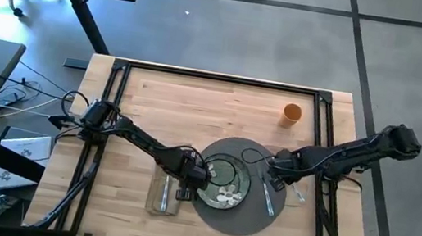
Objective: Set table place
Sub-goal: Adjust the silverware on the gray placemat, then adjust the green plate on the placemat
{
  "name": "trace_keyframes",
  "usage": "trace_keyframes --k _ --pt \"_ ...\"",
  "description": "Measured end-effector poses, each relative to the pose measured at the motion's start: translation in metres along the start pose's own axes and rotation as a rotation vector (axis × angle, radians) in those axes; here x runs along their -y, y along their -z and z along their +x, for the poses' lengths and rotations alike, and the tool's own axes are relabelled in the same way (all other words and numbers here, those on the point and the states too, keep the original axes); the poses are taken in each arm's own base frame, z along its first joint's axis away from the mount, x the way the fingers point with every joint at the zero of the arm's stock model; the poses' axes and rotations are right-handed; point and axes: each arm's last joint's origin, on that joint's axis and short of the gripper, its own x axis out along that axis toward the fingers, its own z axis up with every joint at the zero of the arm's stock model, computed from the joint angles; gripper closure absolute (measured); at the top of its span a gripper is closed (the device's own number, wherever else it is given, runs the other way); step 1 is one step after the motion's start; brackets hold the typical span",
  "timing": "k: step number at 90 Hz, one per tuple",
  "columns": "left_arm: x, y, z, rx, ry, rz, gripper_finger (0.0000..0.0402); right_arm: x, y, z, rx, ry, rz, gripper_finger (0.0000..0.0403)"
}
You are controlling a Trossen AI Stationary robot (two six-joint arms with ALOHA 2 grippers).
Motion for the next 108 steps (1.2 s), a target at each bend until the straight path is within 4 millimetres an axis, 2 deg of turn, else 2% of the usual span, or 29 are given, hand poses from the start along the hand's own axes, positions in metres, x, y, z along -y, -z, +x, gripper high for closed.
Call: trace_keyframes --k 15,33,63,72,91,98,108 --pt "0.000 -0.001 0.000 0.006 0.001 -0.009 0.0328 -0.011 -0.006 0.000 0.100 -0.100 0.173 0.0400" --pt "0.000 -0.002 0.000 0.016 0.004 -0.011 0.0328 -0.010 -0.008 0.014 0.164 -0.170 0.338 0.0400" --pt "0.001 -0.002 0.000 0.023 0.004 -0.014 0.0328 -0.001 -0.001 0.032 0.124 -0.180 0.360 0.0397" --pt "0.001 -0.002 0.000 0.023 0.004 -0.019 0.0328 -0.001 0.001 0.033 0.131 -0.177 0.343 0.0376" --pt "0.001 -0.002 0.000 0.025 0.006 -0.020 0.0328 0.000 0.003 0.030 0.108 -0.185 0.292 0.0298" --pt "0.001 -0.002 0.000 0.024 0.007 -0.020 0.0328 -0.001 0.004 0.022 0.088 -0.211 0.263 0.0277" --pt "0.001 -0.002 0.000 0.024 0.007 -0.020 0.0328 -0.006 0.003 0.000 0.094 -0.265 0.213 0.0259"
